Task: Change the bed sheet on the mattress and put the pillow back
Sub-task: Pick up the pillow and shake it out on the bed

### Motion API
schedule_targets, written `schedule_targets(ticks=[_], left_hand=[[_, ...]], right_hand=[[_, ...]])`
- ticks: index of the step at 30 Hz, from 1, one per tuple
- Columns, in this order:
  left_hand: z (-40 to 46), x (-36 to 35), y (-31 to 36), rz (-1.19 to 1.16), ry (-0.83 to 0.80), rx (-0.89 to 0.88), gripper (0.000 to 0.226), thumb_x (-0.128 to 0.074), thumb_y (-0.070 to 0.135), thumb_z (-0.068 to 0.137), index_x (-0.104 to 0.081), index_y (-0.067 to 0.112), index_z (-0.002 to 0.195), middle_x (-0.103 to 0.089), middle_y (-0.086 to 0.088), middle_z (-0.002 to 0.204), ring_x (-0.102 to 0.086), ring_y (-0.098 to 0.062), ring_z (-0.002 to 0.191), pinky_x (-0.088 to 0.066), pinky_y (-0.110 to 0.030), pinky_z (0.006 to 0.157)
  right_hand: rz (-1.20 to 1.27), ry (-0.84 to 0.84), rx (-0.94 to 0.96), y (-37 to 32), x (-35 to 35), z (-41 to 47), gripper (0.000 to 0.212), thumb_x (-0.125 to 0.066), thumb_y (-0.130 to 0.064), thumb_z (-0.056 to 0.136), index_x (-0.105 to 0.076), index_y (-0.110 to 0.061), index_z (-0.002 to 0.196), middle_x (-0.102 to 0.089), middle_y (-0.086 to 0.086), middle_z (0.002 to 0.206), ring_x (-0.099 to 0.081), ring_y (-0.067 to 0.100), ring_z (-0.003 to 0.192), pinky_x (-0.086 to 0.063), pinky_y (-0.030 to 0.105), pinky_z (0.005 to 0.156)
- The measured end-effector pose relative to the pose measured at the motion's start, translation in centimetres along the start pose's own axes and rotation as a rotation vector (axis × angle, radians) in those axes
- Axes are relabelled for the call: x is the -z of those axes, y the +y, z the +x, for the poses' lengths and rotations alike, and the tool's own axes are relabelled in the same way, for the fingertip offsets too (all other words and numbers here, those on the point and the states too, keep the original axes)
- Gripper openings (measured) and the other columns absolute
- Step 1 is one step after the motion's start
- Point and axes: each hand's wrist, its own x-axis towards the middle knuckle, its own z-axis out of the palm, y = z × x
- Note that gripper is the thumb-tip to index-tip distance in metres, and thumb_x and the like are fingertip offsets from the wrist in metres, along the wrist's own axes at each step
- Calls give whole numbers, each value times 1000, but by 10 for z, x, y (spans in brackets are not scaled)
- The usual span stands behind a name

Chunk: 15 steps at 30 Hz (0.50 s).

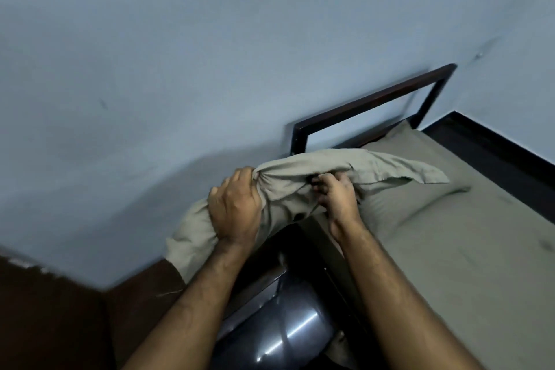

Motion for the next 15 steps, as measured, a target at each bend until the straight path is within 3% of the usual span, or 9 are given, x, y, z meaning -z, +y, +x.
schedule_targets(ticks=[2, 4, 5, 7, 9, 12, 15], left_hand=[[15, -11, 38, -30, -9, -12, 14, -53, 27, 97, -65, 21, 92, -69, -4, 81, -66, -33, 77, -45, -42, 66], [23, -21, 78, -57, -41, -52, 18, -50, 30, 96, -64, 21, 90, -68, -4, 80, -66, -33, 76, -45, -42, 64], [24, -25, 95, -71, -54, -79, 19, -48, 30, 96, -63, 21, 89, -67, -3, 80, -65, -33, 75, -45, -41, 64], [21, -34, 131, -100, -76, -147, 19, -48, 31, 96, -62, 22, 87, -65, -1, 81, -63, -31, 75, -44, -41, 63], [15, -43, 165, -116, -103, -214, 11, -56, 28, 96, -60, 24, 87, -64, 1, 83, -61, -29, 75, -40, -40, 63], [10, -53, 210, -136, -114, -297, 11, -71, 20, 87, -61, 24, 87, -63, 5, 83, -57, -24, 73, -31, -35, 62], [28, -57, 253, -170, -29, -332, 12, -72, 18, 86, -62, 23, 86, -62, 6, 81, -53, -22, 72, -23, -32, 64]], right_hand=[[-74, 35, -43, -2, 21, -2, 47, -60, -53, 94, -64, -8, 103, -71, 13, 90, -63, 15, 70, -40, 23, 53], [-30, -64, -157, -11, 36, -4, 58, -53, -75, 88, -64, -19, 98, -64, 7, 77, -59, 13, 58, -42, 23, 54], [16, -99, -201, -18, 41, -1, 62, -50, -81, 84, -65, -23, 100, -65, 2, 79, -62, 12, 62, -50, 27, 61], [142, -119, -243, -41, 55, 12, 75, -46, -87, 80, -70, -24, 112, -75, 5, 103, -71, 24, 92, -56, 45, 88], [221, -101, -229, -70, 73, 27, 68, -51, -77, 87, -74, -15, 103, -77, 10, 100, -73, 28, 92, -57, 44, 88], [299, 38, -191, -104, 98, 49, 31, -68, -35, 95, -64, -12, 74, -67, 5, 61, -64, 17, 50, -53, 26, 51], [267, 98, -24, -139, 123, 67, 29, -60, -11, 94, -60, -12, 65, -57, 1, 49, -55, 12, 39, -42, 21, 40]])
